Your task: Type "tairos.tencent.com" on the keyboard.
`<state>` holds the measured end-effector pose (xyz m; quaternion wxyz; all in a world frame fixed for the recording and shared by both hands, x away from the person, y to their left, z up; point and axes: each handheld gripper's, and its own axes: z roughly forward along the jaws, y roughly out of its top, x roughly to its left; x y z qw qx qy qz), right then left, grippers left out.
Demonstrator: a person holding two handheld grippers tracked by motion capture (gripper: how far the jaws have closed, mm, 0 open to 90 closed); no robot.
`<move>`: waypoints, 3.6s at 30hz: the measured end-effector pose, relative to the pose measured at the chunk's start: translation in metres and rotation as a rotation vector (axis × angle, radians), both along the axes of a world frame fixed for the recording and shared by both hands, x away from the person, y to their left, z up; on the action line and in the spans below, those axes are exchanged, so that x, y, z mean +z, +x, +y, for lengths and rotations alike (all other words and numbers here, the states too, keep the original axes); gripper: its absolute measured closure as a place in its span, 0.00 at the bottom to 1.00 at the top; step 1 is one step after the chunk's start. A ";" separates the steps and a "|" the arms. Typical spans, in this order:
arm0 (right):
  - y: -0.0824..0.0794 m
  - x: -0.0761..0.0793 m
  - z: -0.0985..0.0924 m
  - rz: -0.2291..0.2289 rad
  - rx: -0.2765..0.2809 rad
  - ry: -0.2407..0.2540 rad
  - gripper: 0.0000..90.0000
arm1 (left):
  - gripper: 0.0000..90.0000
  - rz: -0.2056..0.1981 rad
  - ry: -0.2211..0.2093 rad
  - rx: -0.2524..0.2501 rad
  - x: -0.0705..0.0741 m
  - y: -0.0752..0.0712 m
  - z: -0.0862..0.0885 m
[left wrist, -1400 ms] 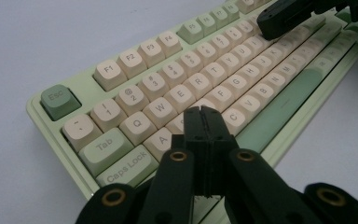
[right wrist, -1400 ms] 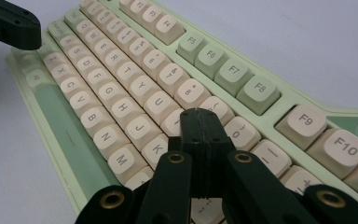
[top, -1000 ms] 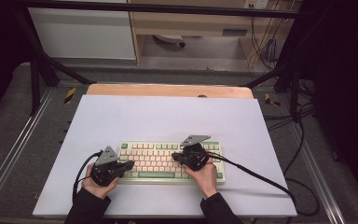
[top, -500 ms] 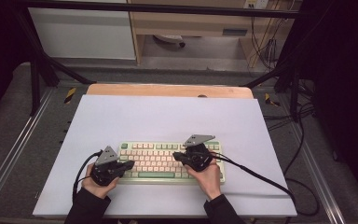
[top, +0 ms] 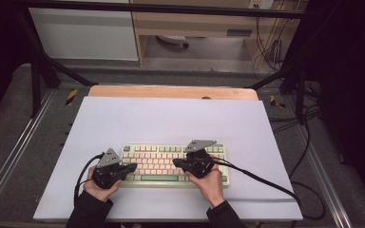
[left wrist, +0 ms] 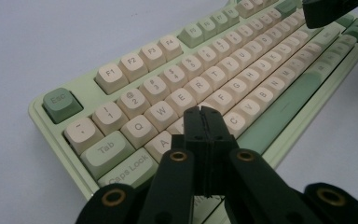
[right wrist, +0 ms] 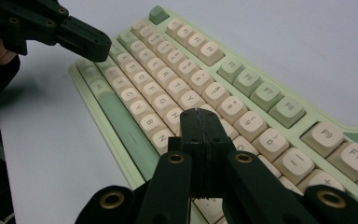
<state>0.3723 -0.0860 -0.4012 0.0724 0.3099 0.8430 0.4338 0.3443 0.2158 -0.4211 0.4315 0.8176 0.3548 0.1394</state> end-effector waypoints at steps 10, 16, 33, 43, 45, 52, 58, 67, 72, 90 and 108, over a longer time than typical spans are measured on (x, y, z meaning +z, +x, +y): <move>-0.003 -0.007 0.010 0.013 0.023 -0.006 1.00 | 1.00 -0.001 0.000 0.000 0.000 0.000 0.001; -0.004 -0.014 0.013 0.017 0.029 -0.015 1.00 | 1.00 0.000 0.004 -0.001 0.000 0.000 0.000; -0.002 -0.028 0.018 0.040 0.032 -0.043 1.00 | 1.00 -0.002 0.004 0.000 0.000 -0.001 0.001; -0.002 -0.030 0.019 0.040 0.033 -0.051 1.00 | 1.00 -0.004 0.006 0.000 0.000 -0.001 0.000; -0.002 -0.028 0.019 0.041 0.035 -0.044 1.00 | 1.00 -0.004 0.005 0.000 0.001 -0.001 0.000; -0.005 -0.012 0.009 0.005 0.020 -0.026 1.00 | 1.00 -0.010 0.003 -0.002 0.003 -0.001 0.001; -0.004 -0.004 -0.006 -0.016 -0.005 -0.012 0.94 | 0.95 -0.010 -0.001 -0.006 0.006 -0.001 0.003; -0.005 0.001 -0.040 -0.022 -0.060 -0.006 0.68 | 0.57 -0.020 0.018 0.001 0.008 0.002 0.006; -0.006 0.000 -0.059 -0.027 -0.092 -0.023 0.48 | 0.43 -0.024 0.040 -0.010 0.007 0.001 0.006; -0.014 -0.018 -0.129 0.016 -0.224 -0.026 0.08 | 0.10 0.000 0.048 -0.024 0.000 -0.007 0.035; -0.031 -0.036 -0.168 0.031 -0.238 0.035 0.00 | 0.08 0.024 0.056 -0.009 -0.014 -0.013 0.058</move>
